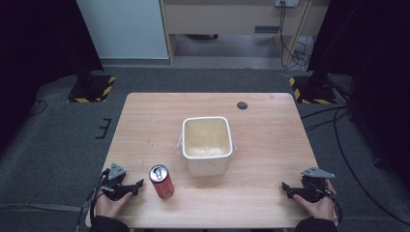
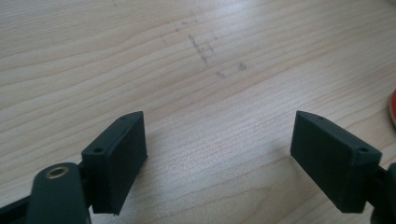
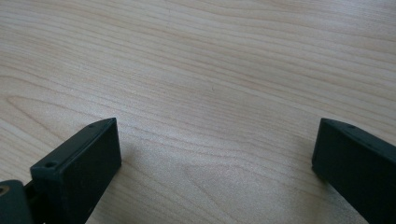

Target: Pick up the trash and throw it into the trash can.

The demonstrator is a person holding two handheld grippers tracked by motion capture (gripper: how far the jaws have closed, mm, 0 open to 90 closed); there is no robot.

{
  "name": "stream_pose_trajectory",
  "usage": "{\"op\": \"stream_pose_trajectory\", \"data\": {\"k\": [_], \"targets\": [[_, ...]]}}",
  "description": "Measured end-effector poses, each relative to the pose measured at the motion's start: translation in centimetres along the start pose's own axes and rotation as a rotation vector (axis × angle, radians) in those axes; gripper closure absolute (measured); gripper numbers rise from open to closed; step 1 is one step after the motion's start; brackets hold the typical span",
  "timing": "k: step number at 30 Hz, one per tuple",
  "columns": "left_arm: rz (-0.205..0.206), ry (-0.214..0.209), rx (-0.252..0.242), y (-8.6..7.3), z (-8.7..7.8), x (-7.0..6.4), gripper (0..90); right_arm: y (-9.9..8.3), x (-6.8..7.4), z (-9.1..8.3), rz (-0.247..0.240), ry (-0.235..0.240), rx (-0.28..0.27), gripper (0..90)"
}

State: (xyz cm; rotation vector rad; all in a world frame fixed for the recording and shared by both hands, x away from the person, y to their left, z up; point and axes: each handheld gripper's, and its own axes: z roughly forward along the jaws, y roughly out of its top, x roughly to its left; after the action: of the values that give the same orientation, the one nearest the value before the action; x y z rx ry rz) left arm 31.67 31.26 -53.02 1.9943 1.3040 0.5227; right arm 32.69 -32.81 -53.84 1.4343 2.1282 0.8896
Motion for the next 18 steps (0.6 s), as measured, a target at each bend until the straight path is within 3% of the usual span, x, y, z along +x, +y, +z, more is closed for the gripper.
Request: {"op": "stream_pose_trajectory", "data": {"k": [4, 8, 9, 10, 12, 13, 18], "targets": [[-0.018, 0.011, -0.069, 0.5, -1.1, 0.2, 19.6, 0.0, 0.0, 0.0, 0.004, -0.002, 0.000, 1.6], [-0.045, -0.013, -0.168, 1.3, -2.6, 0.0, 21.3, 0.0, 0.1, 0.0, 0.013, -0.012, -0.001, 1.7], [-0.045, -0.013, -0.168, 1.3, -2.6, 0.0, 21.4, 0.0, 0.2, 0.0, 0.016, -0.014, -0.001, 1.7], [-0.046, -0.023, -0.213, 1.7, -3.3, -0.2, 21.4, 0.0, 0.2, 0.0, 0.015, -0.015, 0.000, 1.7], [-0.046, -0.023, -0.230, 1.9, -3.6, -0.3, 21.4, 0.1, 0.2, 0.0, 0.016, -0.015, 0.000, 1.7], [-0.046, -0.029, -0.269, 2.3, -4.2, -0.6, 21.4, 0.1, 0.2, 0.1, 0.018, -0.017, 0.000, 1.7], [-0.040, -0.034, -0.342, 3.3, -5.8, -1.0, 21.4, 0.1, 0.2, 0.1, 0.019, -0.017, 0.000, 1.7]]}}
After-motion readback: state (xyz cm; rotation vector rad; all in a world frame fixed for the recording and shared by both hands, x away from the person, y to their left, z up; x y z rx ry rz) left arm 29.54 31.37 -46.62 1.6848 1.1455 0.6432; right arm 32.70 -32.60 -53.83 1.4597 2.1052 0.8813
